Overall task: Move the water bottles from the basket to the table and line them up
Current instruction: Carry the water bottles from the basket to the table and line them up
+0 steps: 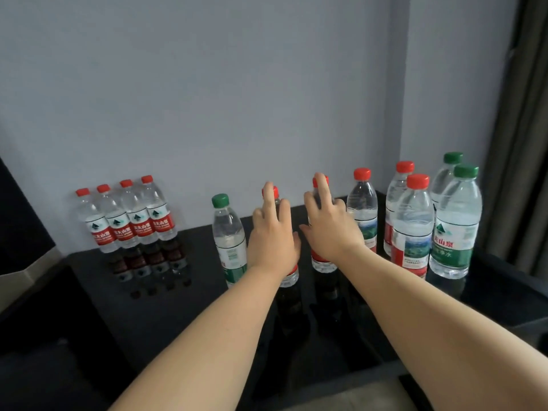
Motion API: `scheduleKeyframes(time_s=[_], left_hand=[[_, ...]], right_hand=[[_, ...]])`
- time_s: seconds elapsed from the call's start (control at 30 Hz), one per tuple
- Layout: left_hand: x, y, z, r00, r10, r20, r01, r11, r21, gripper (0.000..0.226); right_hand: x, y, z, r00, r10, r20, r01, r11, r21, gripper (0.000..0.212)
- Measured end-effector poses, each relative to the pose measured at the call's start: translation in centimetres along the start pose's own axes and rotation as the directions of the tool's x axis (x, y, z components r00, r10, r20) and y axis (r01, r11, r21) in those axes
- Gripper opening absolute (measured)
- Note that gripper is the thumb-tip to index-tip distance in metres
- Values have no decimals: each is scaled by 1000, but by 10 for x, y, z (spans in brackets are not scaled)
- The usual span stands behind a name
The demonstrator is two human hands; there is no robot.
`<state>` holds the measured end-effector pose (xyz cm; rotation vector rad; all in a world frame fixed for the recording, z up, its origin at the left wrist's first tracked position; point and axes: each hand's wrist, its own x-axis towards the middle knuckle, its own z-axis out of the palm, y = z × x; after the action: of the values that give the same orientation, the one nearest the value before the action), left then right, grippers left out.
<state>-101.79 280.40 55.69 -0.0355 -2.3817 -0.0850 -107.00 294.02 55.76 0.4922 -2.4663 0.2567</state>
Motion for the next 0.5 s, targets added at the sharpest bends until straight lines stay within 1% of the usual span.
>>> scheduleKeyframes(time_s=[0.23,0.5], left_hand=[[-3,2,11,997,-60,-50,59,998,-16,76],[-4,-1,3,999,-47,-15,46,997,-64,72]], right_hand=[[0,0,6,998,22,-55,-22,1000,1,70],[-5,-5,-3,998,38,-41,-37,999,19,67]])
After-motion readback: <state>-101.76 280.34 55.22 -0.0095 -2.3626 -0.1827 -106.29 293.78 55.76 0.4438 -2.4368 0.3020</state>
